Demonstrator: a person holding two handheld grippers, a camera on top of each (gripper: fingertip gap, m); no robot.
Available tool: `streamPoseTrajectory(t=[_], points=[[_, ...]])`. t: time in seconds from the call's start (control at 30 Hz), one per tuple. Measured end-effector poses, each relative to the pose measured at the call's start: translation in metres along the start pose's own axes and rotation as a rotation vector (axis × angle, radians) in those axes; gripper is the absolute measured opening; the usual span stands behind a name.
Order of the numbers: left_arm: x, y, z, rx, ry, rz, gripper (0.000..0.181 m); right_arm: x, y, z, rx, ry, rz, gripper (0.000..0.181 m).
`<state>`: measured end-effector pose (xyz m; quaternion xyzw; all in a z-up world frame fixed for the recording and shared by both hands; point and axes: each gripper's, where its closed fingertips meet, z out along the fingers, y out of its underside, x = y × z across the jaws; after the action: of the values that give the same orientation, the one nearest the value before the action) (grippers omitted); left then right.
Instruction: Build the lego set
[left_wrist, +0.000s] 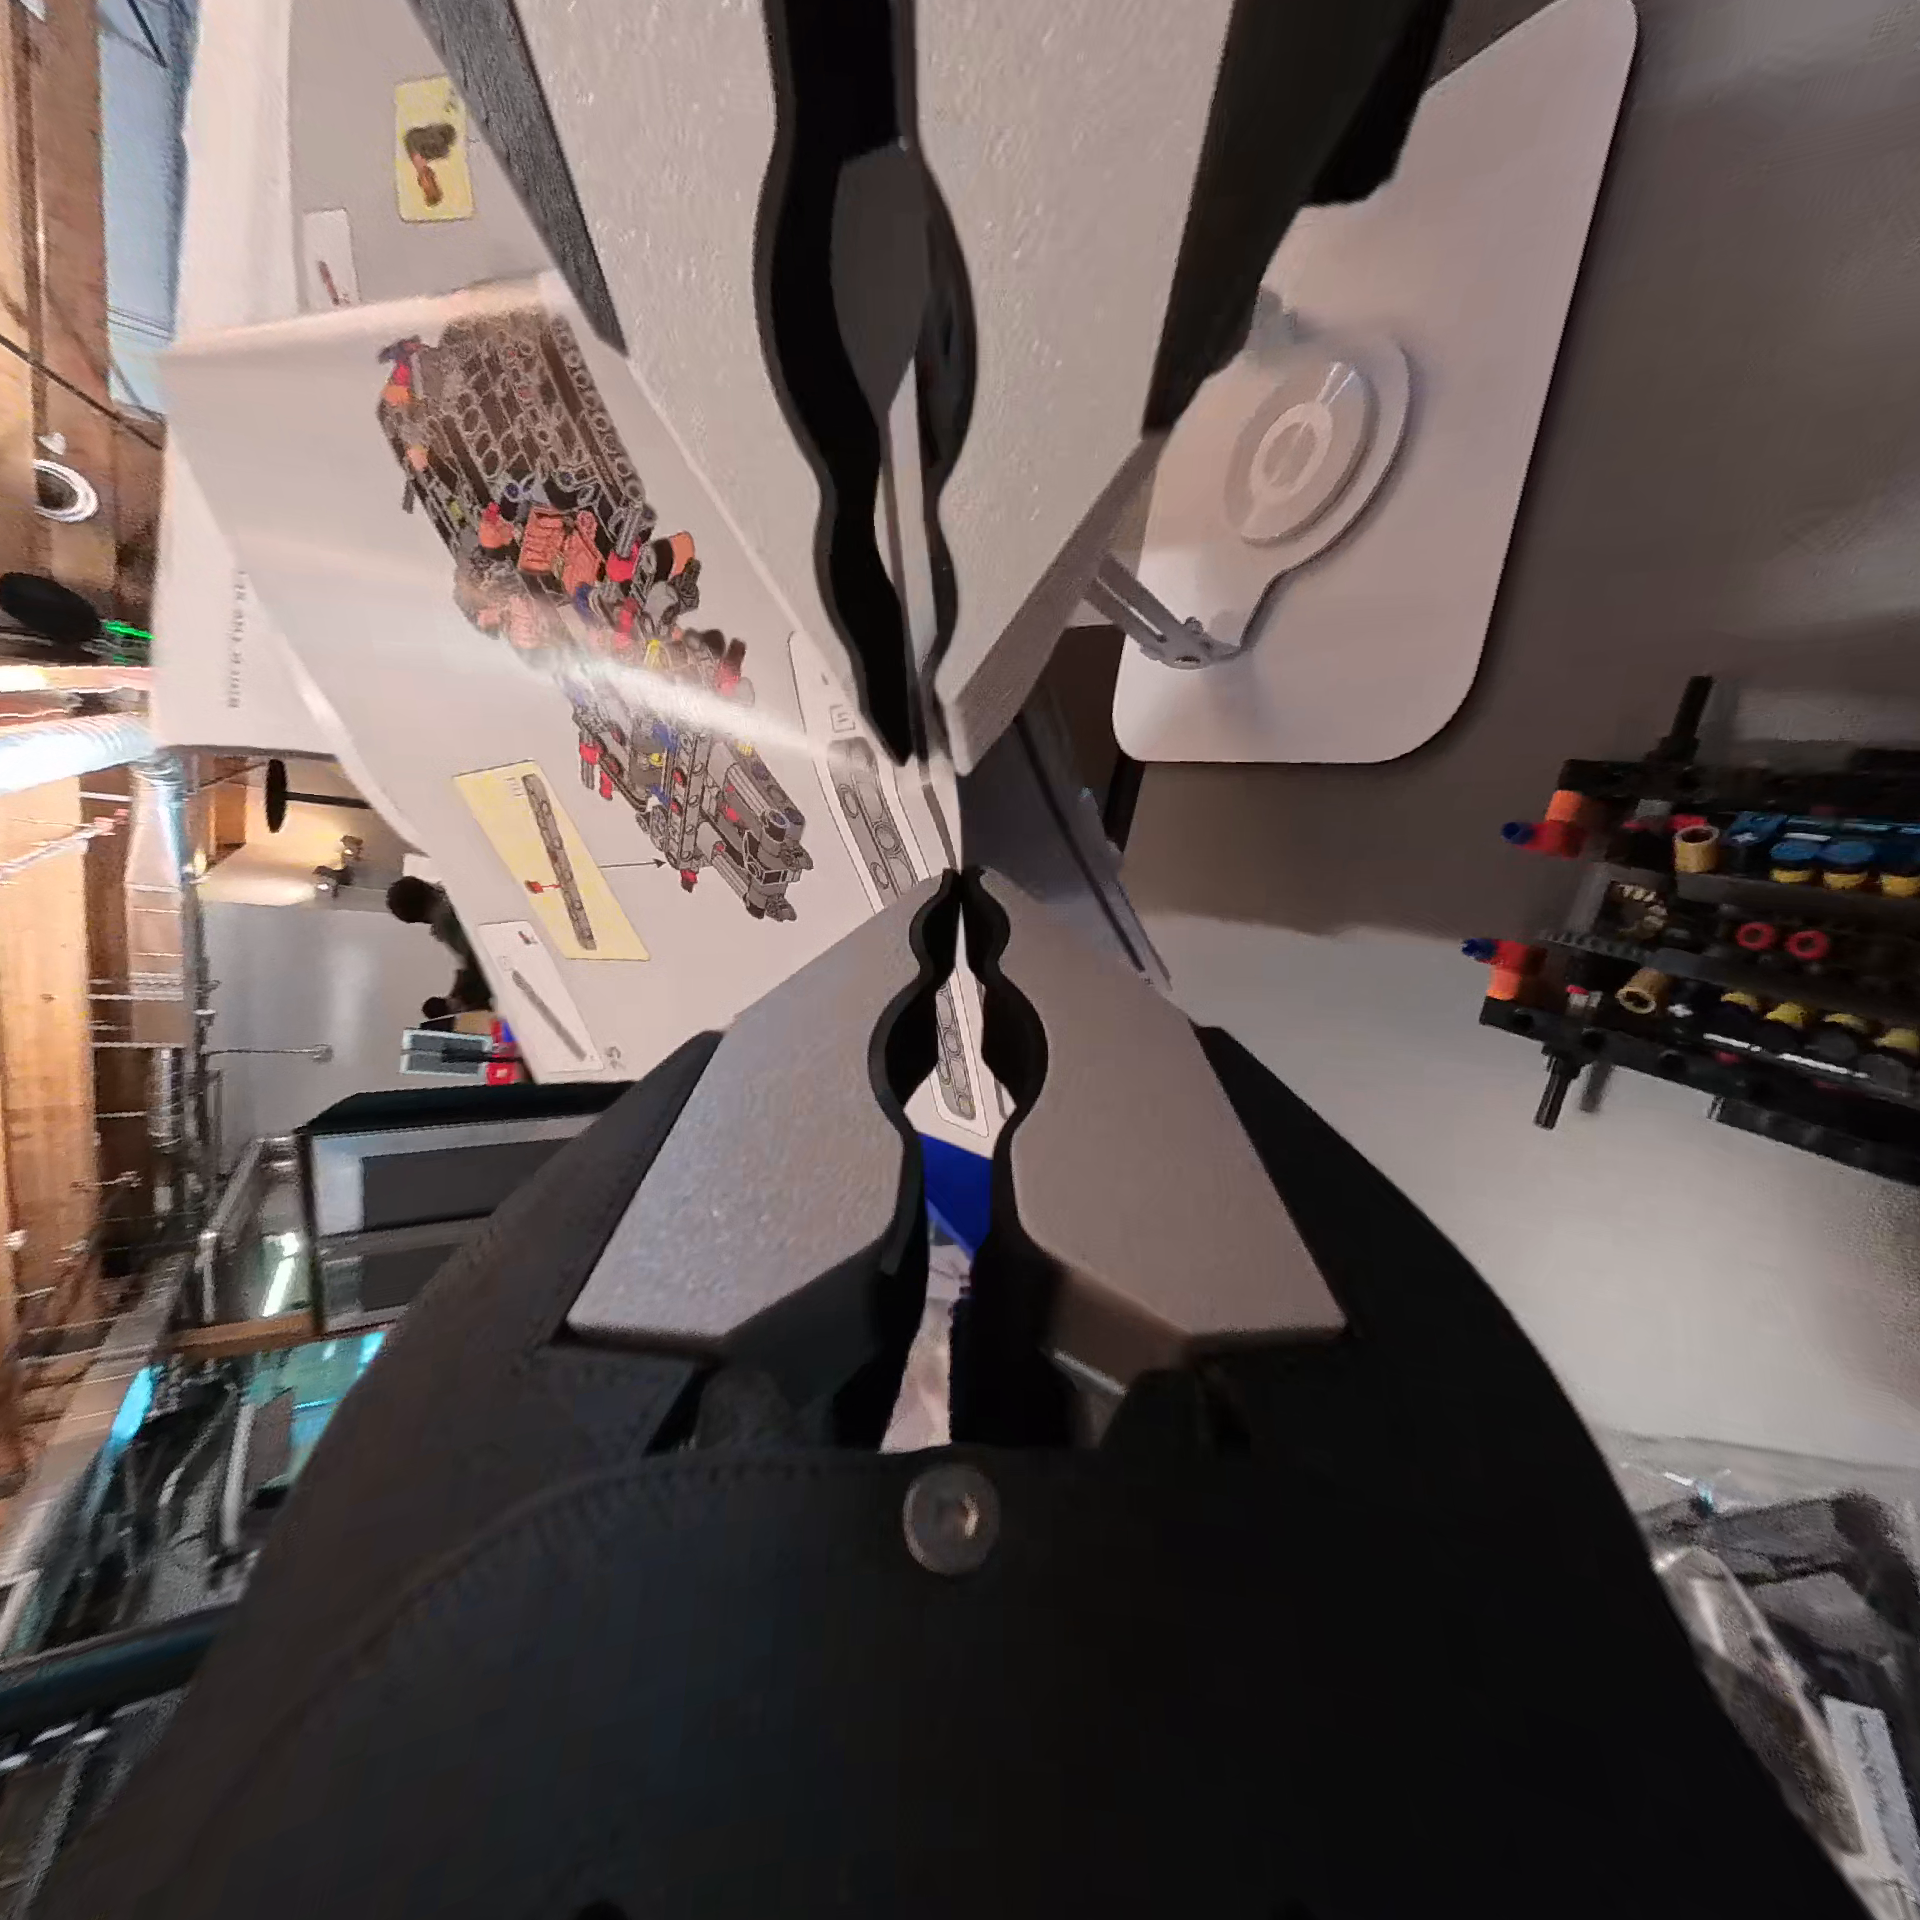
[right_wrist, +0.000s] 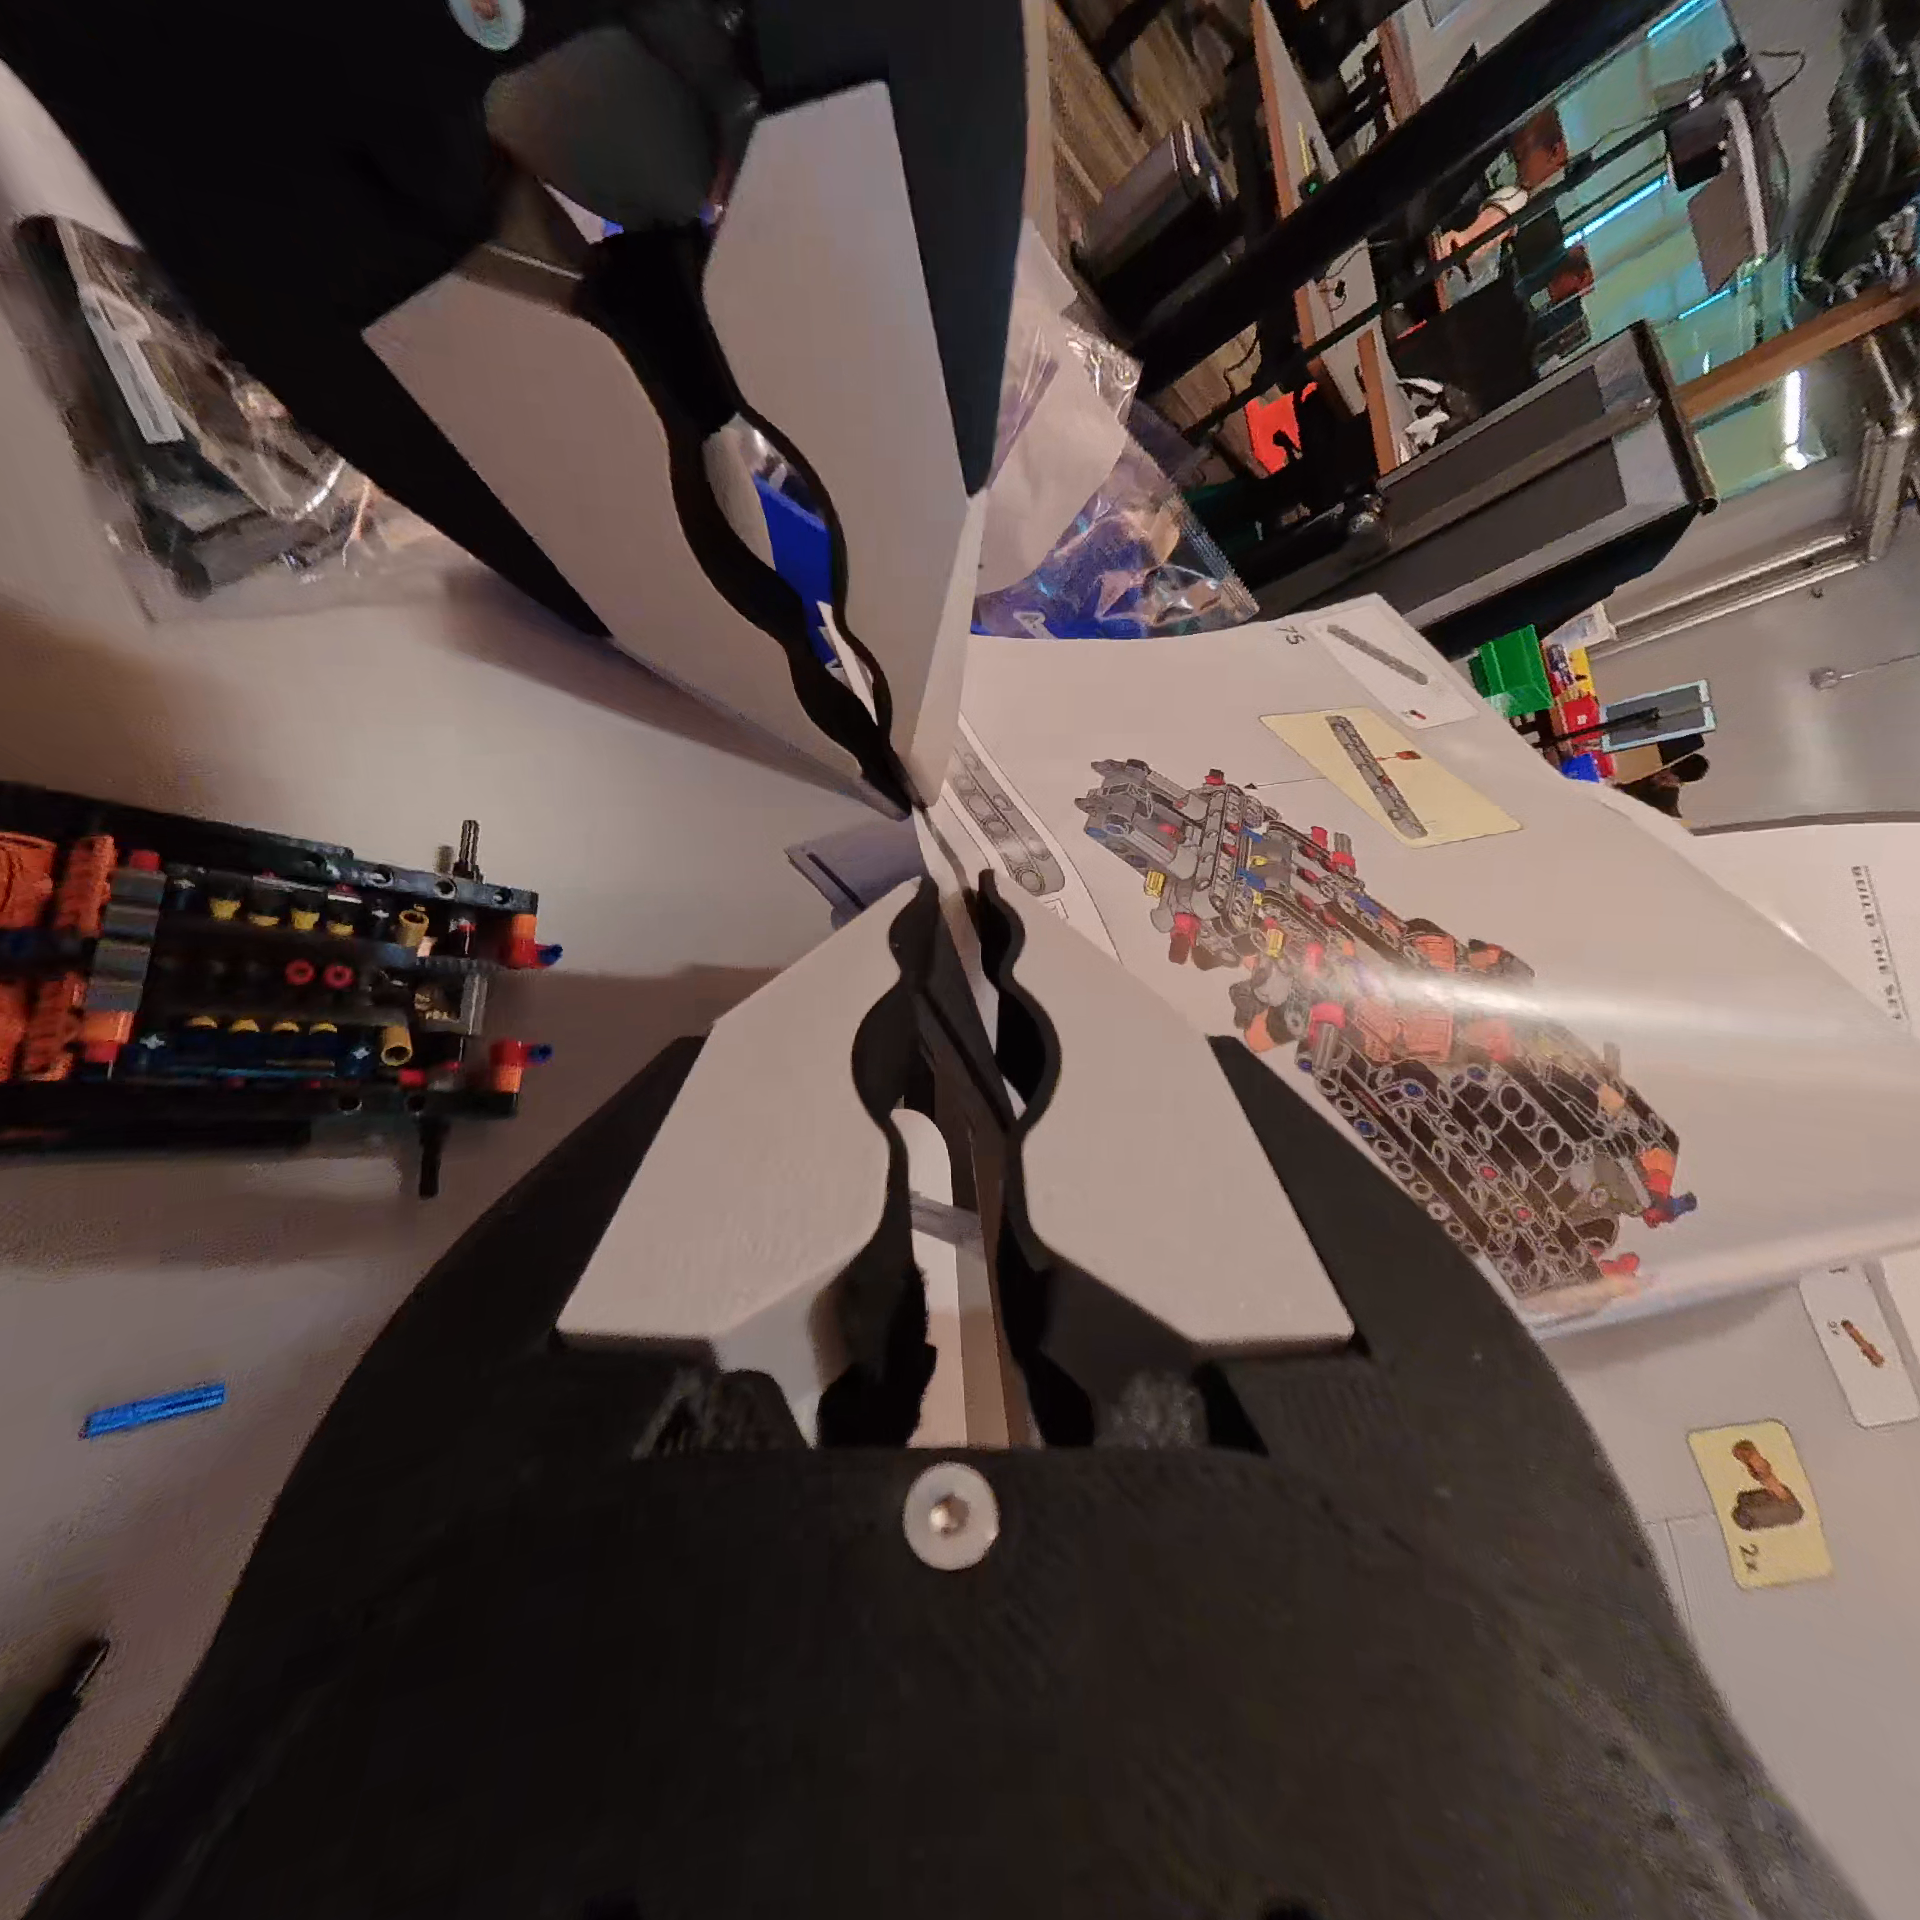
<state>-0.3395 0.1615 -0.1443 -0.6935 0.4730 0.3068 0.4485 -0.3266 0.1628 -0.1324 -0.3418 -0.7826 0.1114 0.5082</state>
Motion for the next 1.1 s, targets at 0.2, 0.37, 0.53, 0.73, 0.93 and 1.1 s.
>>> streamPoseTrajectory(t=[0.2,0.37,0.53,0.73,0.93,1.1], points=[[-0.02,-0.006,-0.013,-0.005,-0.083,0.038,0.0,0.011,-0.013,-0.007,0.062,0.029,0.049,0.0],[-0.057,-0.025,-0.037,0.095,-0.328,-0.01,0.017,0.032,-0.021,-0.027,0.164,0.061,0.199,0.0],[-0.076,-0.032,-0.071,0.166,-0.461,-0.09,0.034,0.049,-0.018,-0.063,0.26,0.172,0.295,0.0],[-0.055,-0.028,-0.04,0.16,-0.328,-0.275,0.03,0.068,0.018,-0.122,0.335,0.35,0.46,0.0],[-0.032,-0.043,0.007,0.118,-0.183,-0.298,0.041,0.074,0.06,-0.147,0.319,0.43,0.571,0.0],[-0.022,-0.03,0.029,0.016,-0.106,-0.292,0.059,0.082,0.098,-0.157,0.324,0.453,0.725,0.0]])
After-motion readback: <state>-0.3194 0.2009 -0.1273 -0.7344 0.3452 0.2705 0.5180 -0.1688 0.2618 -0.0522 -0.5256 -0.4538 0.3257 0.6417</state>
